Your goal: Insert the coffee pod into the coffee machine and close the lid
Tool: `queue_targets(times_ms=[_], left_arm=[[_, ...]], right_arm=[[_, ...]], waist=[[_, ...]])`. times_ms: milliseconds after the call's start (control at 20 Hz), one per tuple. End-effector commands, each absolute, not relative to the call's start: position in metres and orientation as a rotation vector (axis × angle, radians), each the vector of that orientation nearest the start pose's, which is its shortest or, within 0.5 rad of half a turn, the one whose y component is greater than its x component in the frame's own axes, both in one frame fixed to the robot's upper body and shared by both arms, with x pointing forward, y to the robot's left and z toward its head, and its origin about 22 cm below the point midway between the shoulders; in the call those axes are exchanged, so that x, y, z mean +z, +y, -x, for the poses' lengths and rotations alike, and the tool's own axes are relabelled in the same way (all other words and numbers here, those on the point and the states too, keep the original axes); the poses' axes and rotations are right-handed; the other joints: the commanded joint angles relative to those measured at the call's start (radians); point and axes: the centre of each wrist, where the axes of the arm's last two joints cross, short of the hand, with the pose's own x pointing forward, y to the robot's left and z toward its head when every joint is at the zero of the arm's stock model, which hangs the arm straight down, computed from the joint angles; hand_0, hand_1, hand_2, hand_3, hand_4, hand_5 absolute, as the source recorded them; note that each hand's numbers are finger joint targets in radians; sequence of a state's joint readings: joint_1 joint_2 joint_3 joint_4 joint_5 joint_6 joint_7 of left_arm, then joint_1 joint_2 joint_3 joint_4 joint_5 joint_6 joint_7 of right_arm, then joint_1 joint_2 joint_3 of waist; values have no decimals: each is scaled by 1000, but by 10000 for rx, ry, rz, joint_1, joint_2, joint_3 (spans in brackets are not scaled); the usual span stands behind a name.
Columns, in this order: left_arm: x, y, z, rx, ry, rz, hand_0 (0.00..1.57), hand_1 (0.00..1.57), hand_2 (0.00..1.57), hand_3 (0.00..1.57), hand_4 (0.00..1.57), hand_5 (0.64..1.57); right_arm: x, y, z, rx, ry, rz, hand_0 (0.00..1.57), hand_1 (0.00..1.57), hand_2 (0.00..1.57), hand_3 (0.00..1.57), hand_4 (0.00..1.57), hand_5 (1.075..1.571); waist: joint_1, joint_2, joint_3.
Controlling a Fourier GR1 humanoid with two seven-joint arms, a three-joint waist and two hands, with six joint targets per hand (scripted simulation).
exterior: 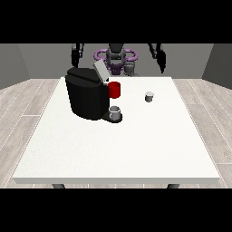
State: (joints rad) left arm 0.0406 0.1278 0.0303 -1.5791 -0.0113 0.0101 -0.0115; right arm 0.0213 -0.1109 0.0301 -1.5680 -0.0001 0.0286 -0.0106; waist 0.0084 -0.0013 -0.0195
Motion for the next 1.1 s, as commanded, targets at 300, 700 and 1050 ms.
queue_targets(times_ms=[300,700,1050], left_arm=[[-5,261,-226,-507,-16916,251,0,0,0,0,319,1571],[1,288,-225,-2244,-16624,-654,0,0,0,0,320,1571],[38,299,-273,-3160,-15698,-1939,0,0,0,0,0,1571]], right_arm=[[-6,-259,-238,-993,-15993,1938,0,0,0,0,128,1571],[-9,-246,-229,-1202,-15917,2005,0,0,0,0,217,1571],[-5,-227,-241,-1297,-16400,1251,0,0,0,0,186,1571]], waist=[[-168,-543,190],[-191,-639,194],[-648,-79,198]])
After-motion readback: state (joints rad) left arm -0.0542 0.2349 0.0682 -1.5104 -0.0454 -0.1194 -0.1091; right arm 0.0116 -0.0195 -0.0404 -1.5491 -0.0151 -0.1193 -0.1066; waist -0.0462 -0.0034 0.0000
